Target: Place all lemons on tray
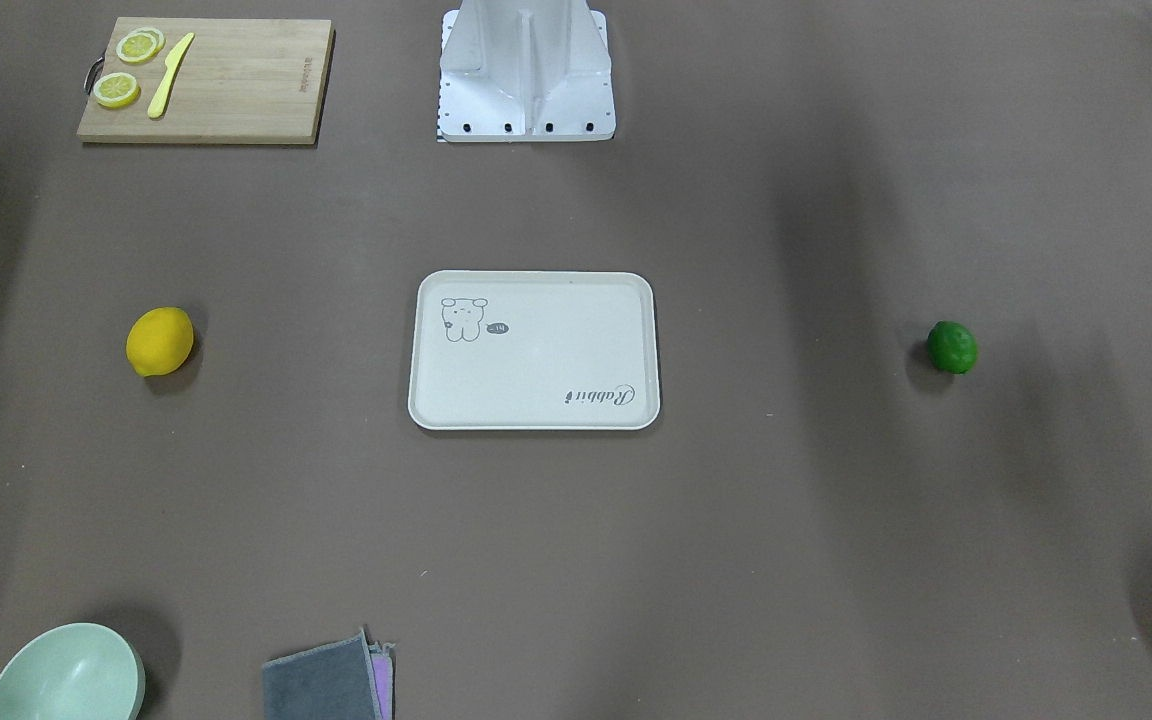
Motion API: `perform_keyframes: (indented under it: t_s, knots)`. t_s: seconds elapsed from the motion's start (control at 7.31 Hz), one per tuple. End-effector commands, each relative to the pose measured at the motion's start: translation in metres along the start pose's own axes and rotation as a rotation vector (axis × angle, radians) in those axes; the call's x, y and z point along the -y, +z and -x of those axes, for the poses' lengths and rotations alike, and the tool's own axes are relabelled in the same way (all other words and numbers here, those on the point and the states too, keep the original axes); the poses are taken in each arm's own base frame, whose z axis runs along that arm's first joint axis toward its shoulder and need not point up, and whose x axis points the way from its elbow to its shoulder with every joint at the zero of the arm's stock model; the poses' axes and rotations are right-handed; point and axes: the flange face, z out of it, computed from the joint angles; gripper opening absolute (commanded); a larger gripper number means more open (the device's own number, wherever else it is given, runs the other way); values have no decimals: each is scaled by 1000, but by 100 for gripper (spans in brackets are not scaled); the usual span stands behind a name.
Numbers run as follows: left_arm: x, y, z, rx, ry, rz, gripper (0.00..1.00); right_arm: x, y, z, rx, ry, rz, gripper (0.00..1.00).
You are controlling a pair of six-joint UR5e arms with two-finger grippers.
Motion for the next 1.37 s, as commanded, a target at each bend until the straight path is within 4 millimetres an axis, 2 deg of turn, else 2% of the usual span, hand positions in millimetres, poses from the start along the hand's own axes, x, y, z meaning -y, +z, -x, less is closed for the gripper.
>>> perform_keyframes:
  t_s: [0.0,0.27,0.41,0.55,0.82,1.09,1.23]
  knots:
    - [1,-1,-2,-1,-5,13,98,0,1,-1,-2,3,2,100]
    - [9,-12,-6,-4,-14,15,98,1,1,-1,0,2,2,100]
    - [6,-13,-6,-8,-16,13,98,1,2,4,4,1,6,100]
    - [9,-13,-6,-4,-14,14,98,3,5,13,31,-6,16,99]
    - [22,-27,-15,-11,-19,-19,98,7,12,44,38,-45,32,99]
    - [27,-44,-39,-110,-143,-81,97,8,21,74,38,-57,49,99]
    - [38,-60,-63,-138,-211,-126,97,14,22,91,42,-30,50,99]
